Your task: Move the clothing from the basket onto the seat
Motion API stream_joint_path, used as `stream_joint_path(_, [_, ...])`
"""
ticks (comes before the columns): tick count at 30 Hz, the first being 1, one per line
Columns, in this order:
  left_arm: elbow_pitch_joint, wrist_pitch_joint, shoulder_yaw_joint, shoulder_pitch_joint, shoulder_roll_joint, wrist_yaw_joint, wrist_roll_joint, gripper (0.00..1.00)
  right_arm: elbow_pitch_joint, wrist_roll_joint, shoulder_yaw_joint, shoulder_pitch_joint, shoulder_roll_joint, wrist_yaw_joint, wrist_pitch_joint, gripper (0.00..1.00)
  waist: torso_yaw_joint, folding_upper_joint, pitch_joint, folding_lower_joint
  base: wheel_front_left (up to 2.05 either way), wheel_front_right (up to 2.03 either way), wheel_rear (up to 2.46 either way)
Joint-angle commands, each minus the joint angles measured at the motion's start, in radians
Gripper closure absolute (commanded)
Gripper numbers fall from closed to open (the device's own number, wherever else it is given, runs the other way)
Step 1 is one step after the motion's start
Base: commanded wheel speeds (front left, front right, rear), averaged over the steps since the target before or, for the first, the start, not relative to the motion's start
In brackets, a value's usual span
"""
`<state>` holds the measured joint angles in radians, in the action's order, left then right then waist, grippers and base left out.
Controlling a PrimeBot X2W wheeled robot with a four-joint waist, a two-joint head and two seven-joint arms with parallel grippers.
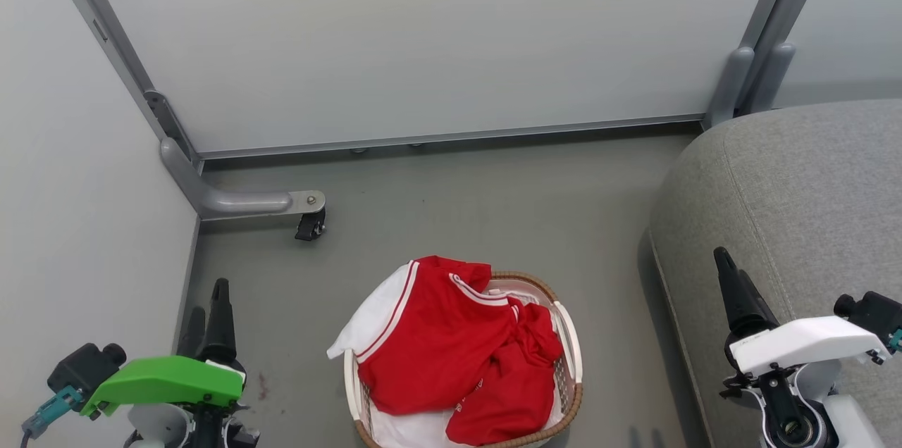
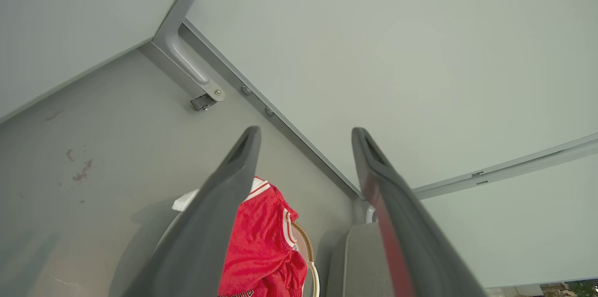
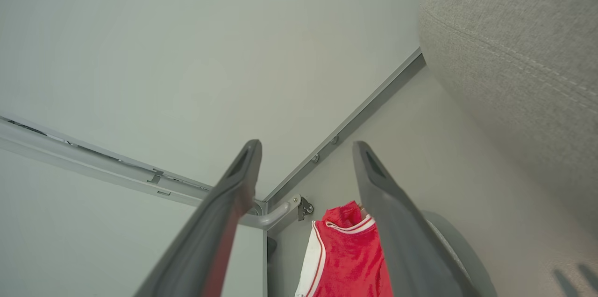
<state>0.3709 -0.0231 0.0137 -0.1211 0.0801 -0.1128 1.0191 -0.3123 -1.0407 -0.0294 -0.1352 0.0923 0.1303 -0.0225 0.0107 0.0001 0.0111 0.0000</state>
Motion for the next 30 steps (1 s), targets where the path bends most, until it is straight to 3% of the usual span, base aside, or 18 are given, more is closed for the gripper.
stream_joint_path(1, [-0.004,-0.011,-0.007,-0.043,0.015,0.007,-0.043,0.00,0.008,0.043,0.002,-0.034,0.013,0.000,-0.011,0.00,0.001,-0.0001,0.001,0.0000,0.00,0.00,0.00])
stream_joint_path(30, [0.062,-0.105,-0.088,-0.083,0.049,0.039,-0.427,0.00,-0.051,0.490,0.021,-0.080,0.029,0.000,-0.105,0.00,0.008,-0.0001,0.021,0.0000,0.00,0.00,0.00])
